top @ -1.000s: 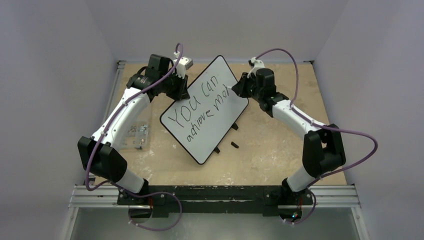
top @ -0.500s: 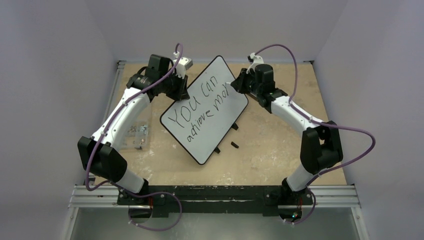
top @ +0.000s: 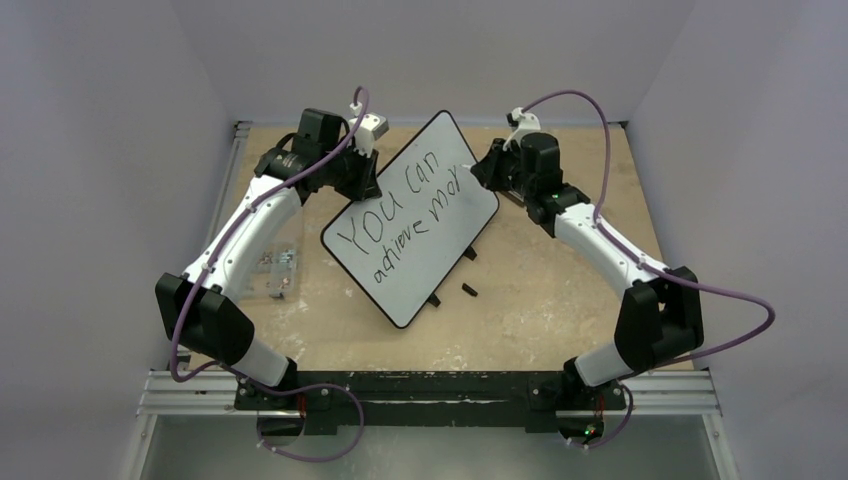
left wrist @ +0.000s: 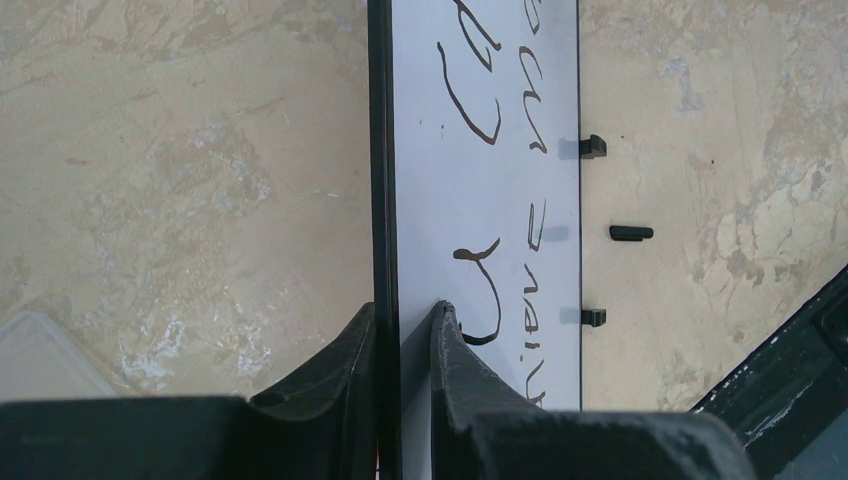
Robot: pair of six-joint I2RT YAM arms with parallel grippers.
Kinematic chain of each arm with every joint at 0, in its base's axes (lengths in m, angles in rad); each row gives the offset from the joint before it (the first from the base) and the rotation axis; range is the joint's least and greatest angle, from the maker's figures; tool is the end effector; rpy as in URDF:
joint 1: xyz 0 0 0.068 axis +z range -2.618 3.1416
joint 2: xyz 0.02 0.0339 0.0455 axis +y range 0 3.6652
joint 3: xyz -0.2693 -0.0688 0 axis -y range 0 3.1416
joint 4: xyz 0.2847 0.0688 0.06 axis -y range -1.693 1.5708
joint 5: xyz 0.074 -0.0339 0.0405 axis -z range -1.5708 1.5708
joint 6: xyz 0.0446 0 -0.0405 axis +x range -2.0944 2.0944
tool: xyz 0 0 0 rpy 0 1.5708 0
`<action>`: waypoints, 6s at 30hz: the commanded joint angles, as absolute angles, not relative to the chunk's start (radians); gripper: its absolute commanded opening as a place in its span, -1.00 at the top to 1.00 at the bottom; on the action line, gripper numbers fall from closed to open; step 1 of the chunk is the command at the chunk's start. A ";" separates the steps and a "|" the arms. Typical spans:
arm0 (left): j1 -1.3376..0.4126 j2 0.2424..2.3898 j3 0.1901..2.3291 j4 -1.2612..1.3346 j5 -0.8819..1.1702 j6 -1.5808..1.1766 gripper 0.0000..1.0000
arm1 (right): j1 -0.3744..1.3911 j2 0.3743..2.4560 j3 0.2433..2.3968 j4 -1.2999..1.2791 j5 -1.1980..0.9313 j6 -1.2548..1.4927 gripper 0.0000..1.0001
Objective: Write a sentence on the whiteboard
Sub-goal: Write a sentence on the whiteboard, then put down the whiteboard on the whiteboard stand.
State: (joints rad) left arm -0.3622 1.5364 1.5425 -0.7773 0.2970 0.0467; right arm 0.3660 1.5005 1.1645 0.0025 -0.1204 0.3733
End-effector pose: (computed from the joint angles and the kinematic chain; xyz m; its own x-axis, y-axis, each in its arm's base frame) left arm 0.3495 -0.1464 0.3631 -0.6261 0.2850 -0.7258 0.5649 0.8074 -0.1703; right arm 0.3729 0.1487 0.3062 -0.4528 0.2142 -0.8655 -0.3180 0.8681 0.3812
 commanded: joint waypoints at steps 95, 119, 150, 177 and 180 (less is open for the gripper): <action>-0.395 1.542 1.545 -0.806 0.127 0.200 1.00 | 0.331 1.565 1.106 0.017 -0.179 0.376 1.00; -0.399 1.546 1.545 -0.807 0.126 0.203 1.00 | 0.328 1.640 1.244 -0.051 -0.029 0.345 1.00; -0.400 1.598 1.548 -0.850 0.114 0.227 1.00 | 0.326 1.230 1.072 -0.152 -0.065 0.364 1.00; -0.405 1.618 1.536 -1.066 0.214 0.233 1.00 | 0.327 1.159 1.019 -0.166 -0.098 0.364 1.00; -0.405 1.643 1.532 -1.063 0.192 0.229 1.00 | 0.327 1.165 1.022 -0.166 -0.100 0.364 1.00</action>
State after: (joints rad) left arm -0.3840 1.5780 1.6051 -0.8558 0.2863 0.0692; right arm 0.3260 1.1702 1.0222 -0.1806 -0.0818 0.3592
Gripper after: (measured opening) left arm 0.154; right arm 0.102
